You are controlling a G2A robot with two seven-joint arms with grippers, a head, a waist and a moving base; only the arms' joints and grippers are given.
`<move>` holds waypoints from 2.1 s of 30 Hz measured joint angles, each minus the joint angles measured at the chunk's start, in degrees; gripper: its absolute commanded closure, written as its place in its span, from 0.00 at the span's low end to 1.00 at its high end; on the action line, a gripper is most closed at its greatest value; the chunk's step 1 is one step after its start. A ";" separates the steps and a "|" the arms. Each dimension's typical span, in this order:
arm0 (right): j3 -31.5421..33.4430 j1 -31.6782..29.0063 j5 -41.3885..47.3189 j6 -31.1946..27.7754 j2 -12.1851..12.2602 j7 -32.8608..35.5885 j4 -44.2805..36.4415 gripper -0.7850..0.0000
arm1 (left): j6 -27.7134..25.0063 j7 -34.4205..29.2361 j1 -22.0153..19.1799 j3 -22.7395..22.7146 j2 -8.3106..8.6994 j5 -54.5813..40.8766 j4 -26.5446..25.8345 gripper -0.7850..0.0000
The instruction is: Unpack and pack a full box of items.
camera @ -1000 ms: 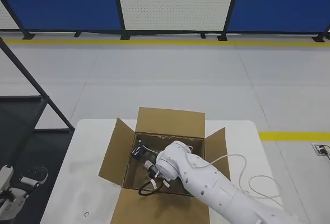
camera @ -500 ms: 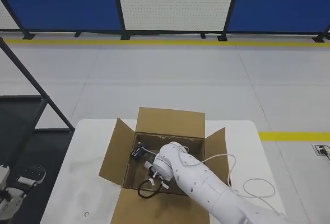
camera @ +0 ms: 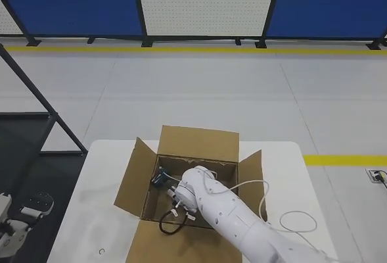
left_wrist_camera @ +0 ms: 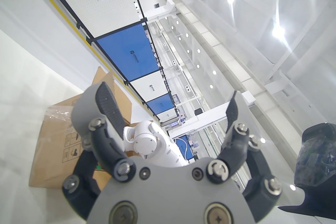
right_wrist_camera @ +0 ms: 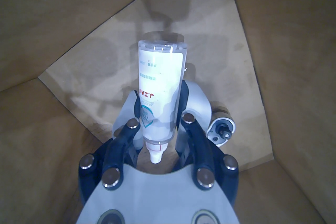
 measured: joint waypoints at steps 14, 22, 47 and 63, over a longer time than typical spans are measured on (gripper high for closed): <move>6.71 -1.64 -5.40 11.21 4.94 8.01 -17.12 1.00 | 0.62 -1.75 -1.41 2.04 0.08 0.90 -0.47 0.00; 20.28 -14.60 -16.75 16.30 14.42 22.89 -48.65 1.00 | 1.12 -2.37 -2.50 2.74 0.20 1.34 -0.37 0.00; 34.98 -28.57 -23.69 19.03 18.63 23.02 -77.81 1.00 | 1.37 -2.01 -2.76 3.00 0.24 2.42 0.83 0.00; 59.70 -43.37 -35.18 25.47 21.31 31.12 -106.76 1.00 | 1.37 -2.01 -2.75 3.01 0.24 2.42 0.83 0.00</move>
